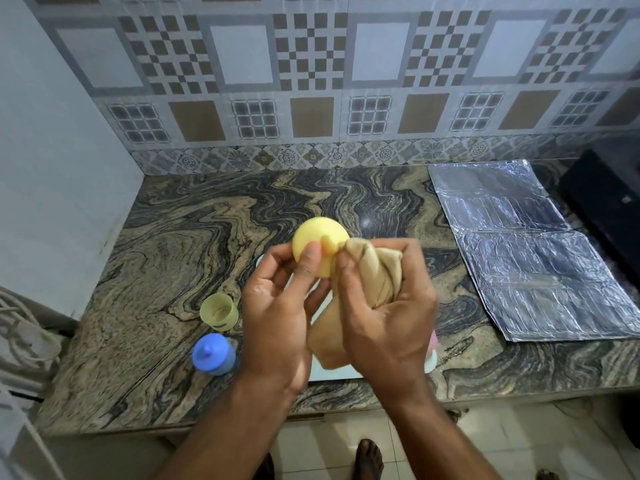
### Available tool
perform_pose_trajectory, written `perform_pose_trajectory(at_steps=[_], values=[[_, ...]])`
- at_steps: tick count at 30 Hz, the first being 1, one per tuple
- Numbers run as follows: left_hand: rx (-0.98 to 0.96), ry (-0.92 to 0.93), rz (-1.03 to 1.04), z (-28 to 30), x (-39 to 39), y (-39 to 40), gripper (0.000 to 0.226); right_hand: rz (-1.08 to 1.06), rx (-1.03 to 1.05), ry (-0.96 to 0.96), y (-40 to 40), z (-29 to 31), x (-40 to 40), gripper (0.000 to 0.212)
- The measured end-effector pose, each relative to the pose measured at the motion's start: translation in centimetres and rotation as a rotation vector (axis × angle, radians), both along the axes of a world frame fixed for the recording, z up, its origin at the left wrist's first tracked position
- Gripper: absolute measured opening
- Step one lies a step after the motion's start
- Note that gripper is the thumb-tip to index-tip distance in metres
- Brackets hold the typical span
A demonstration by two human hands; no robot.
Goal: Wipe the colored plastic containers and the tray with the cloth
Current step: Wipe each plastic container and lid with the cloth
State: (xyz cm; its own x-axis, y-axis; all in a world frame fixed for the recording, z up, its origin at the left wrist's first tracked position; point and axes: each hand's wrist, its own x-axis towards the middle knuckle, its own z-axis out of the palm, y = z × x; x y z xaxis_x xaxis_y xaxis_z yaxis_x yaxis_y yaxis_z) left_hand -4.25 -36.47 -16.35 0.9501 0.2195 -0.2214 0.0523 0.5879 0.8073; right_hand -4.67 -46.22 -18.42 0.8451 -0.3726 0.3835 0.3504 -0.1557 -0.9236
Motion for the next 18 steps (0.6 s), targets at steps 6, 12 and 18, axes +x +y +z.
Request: perform_pose_trajectory(at_steps=[6, 12, 18], values=[[-0.359, 0.099, -0.158, 2.0, 1.4, 1.2, 0.028, 0.035, 0.154, -0.132, -0.8, 1.9, 0.2, 0.018], [-0.404, 0.141, -0.172, 1.4, 1.1, 1.7, 0.023, 0.111, 0.123, -0.095, -2.8, 3.4, 1.6, 0.016], [-0.258, 0.054, -0.146, 1.2, 0.5, 1.4, 0.025, 0.078, 0.103, -0.091, -1.9, 3.5, 1.5, 0.018]])
